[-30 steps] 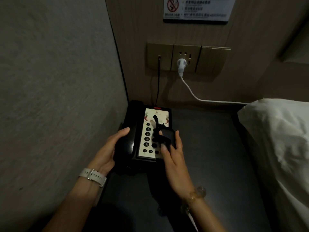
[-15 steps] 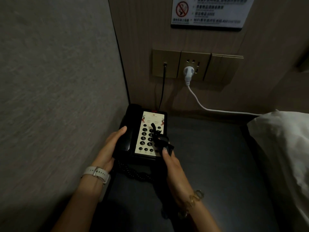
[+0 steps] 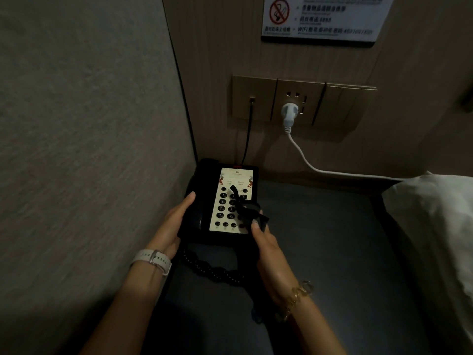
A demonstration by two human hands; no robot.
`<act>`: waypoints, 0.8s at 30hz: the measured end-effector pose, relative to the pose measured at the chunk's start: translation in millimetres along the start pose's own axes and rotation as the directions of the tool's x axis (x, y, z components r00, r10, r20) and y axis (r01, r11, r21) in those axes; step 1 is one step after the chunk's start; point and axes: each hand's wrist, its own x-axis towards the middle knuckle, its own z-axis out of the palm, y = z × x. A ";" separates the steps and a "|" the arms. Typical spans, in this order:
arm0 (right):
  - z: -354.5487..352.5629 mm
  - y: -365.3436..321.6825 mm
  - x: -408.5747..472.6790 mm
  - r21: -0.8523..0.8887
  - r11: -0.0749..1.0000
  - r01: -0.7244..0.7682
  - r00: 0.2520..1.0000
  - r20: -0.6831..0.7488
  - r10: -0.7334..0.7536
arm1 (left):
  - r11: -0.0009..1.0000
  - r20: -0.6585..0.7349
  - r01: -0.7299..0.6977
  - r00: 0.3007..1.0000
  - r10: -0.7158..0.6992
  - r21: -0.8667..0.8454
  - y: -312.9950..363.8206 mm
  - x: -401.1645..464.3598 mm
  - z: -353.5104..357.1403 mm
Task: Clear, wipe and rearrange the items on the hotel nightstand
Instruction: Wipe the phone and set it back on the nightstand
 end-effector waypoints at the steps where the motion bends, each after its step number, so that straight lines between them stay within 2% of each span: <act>1: -1.1 -0.6 0.3 0.001 1.000 -0.004 1.000 -0.001 0.004 | 1.000 0.008 0.006 1.000 -0.006 0.005 0.0 0.5 0.7; 10: -0.5 -0.9 -3.7 -0.048 0.999 0.002 1.000 0.016 -0.001 | 0.995 0.006 0.061 0.998 -0.062 0.073 1.0 -2.9 -0.1; 14: 1.3 3.6 -6.1 -0.043 0.999 -0.014 0.999 0.029 0.016 | 0.988 0.011 0.011 1.000 -0.013 0.154 1.0 -6.9 -0.3; 17: -1.3 7.6 -10.5 0.086 0.995 -0.058 0.997 0.050 0.053 | 0.971 -0.002 -0.017 1.000 0.018 0.239 2.8 -11.7 5.0; 20: -6.3 5.5 -16.0 0.237 0.967 -0.097 0.995 0.047 0.088 | 0.950 -0.037 0.018 0.999 -0.007 0.313 3.8 -19.0 8.3; 24: -17.6 1.4 -24.0 0.403 0.904 -0.143 0.989 0.079 0.121 | 0.896 0.016 -0.021 1.000 0.016 0.445 3.2 -32.4 9.0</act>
